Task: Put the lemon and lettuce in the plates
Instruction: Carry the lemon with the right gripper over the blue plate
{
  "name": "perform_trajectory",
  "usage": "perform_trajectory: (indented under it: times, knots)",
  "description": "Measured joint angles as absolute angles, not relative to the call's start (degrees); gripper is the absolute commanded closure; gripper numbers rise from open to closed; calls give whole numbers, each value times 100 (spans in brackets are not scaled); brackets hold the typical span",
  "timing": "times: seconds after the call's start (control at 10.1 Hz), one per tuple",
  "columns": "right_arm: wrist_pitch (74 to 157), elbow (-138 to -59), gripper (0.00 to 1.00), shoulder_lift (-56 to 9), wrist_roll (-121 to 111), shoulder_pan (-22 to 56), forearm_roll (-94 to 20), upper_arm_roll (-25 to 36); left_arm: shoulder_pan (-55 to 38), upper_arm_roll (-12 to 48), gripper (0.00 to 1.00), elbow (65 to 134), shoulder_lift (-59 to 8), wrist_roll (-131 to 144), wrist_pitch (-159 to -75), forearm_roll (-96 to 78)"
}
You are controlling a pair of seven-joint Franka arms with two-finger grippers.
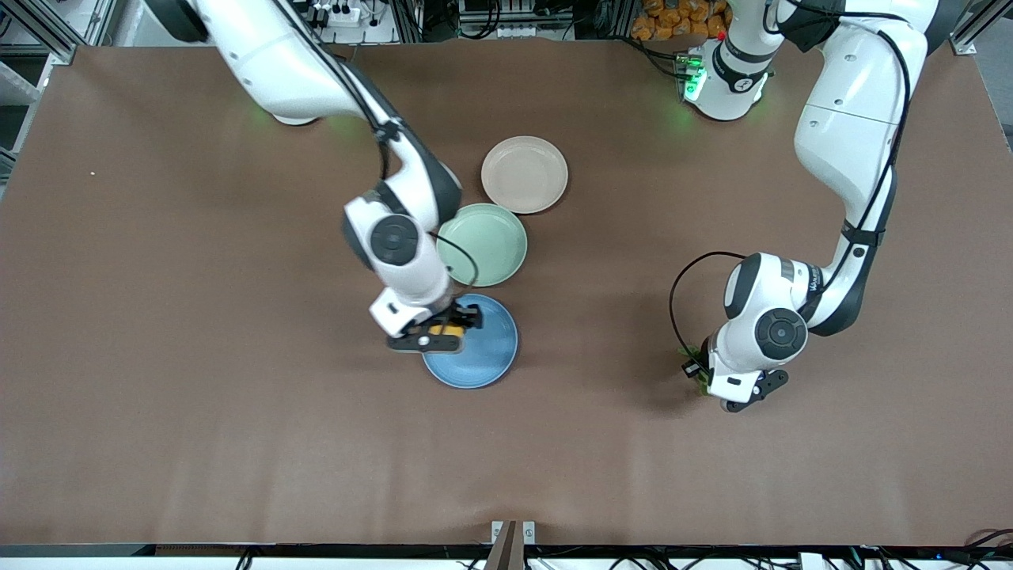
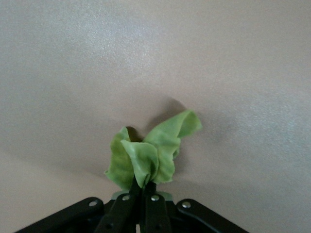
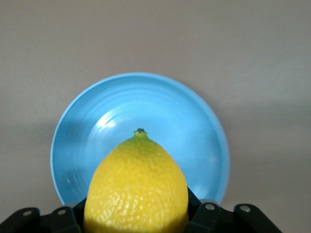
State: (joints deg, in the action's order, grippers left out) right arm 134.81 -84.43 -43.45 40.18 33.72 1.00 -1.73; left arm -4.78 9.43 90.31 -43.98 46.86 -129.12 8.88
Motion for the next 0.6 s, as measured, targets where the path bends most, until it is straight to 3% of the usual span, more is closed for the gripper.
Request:
perform_trajectory:
  times: [0.2,0.3,0.4,0.5,0.6]
  knots:
    - [13850,-8103,89,-4908,4331,3588,101,-18,-502,1032,100,9291,-4081,4716,-12910,888]
    - [13984,-8021,79,-5066,4349,3591,101,13,-511,1098,100,9493,-3828,4741,-12905,888]
    - [14019,-7975,57,-5138,4350,3587,101,42,-523,1144,100,9692,-3587,4765,-12887,888]
    - [14030,-7960,1,-5161,4350,3585,104,67,-529,1181,100,9893,-3381,4777,-12870,888]
    - [14036,-7954,0,-5162,4350,3585,106,76,-533,1214,100,10065,-3233,4782,-12869,888]
